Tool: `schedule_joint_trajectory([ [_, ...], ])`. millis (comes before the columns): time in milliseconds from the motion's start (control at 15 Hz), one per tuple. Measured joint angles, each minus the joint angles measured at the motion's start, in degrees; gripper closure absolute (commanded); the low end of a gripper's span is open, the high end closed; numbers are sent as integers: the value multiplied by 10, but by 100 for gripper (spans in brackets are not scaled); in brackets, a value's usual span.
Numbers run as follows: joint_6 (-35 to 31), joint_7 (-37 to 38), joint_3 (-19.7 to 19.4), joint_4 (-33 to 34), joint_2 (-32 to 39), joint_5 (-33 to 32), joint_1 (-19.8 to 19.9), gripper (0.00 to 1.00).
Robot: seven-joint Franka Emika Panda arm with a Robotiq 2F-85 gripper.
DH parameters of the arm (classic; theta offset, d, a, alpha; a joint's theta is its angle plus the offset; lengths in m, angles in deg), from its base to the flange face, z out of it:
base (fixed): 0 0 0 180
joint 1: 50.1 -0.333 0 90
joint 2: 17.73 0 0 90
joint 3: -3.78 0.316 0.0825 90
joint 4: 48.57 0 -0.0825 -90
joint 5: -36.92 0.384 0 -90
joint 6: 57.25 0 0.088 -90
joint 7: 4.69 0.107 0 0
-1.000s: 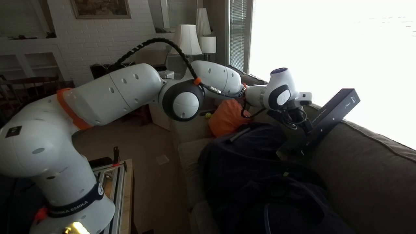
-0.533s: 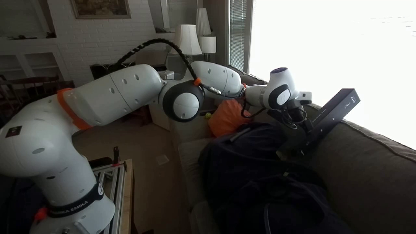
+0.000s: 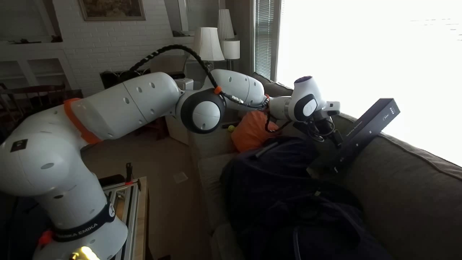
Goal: Put the remote on the right armrest
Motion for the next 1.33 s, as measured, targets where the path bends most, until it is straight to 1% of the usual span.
schedule_joint_trajectory([
  [333,-37,53,-58,0,19,-16,-23,0],
  [533,-44,83,-94,0,25,-24,-35,0],
  [667,-44,94,-110,0,26,-24,-42,0],
  [1333,-44,116,-144,0,45,-24,-53,0],
])
